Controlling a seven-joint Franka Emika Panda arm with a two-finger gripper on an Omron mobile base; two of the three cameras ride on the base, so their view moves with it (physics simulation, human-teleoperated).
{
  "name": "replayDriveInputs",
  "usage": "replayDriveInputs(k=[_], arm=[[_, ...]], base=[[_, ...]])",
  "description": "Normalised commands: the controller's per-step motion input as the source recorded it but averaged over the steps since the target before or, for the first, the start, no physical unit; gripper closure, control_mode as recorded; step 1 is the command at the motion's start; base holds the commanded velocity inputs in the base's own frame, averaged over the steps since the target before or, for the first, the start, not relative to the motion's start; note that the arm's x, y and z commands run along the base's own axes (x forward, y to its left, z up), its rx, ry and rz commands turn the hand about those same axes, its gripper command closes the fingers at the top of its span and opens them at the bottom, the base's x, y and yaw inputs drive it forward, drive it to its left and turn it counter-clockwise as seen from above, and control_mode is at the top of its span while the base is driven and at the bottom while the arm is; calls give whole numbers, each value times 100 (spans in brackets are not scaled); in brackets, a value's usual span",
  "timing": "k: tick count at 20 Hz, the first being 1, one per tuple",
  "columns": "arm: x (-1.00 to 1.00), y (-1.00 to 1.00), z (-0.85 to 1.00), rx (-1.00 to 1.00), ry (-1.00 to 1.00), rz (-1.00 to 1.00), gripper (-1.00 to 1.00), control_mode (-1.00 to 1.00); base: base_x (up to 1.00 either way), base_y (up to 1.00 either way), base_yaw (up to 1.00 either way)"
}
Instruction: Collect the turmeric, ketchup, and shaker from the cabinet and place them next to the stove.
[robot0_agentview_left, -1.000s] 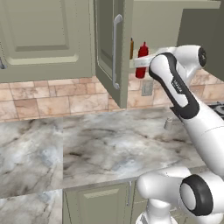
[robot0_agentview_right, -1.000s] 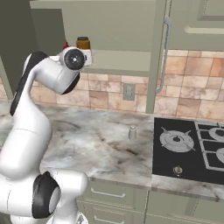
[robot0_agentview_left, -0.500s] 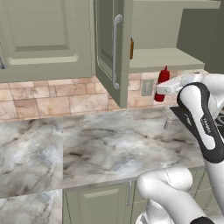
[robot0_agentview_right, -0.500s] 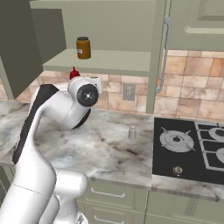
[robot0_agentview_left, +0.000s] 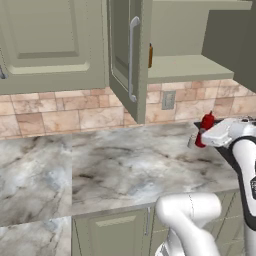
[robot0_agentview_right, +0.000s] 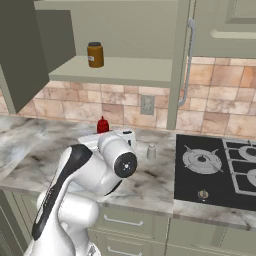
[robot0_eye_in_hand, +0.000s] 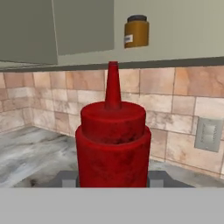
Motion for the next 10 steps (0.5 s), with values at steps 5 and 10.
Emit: replayDriveInputs(k=[5,10], arm=[[5,-36,-37,-2,0,0,100,-100],[40,-39,-27,-1,0,0,100,-100]], base=[[0,0,0],[0,0,0]])
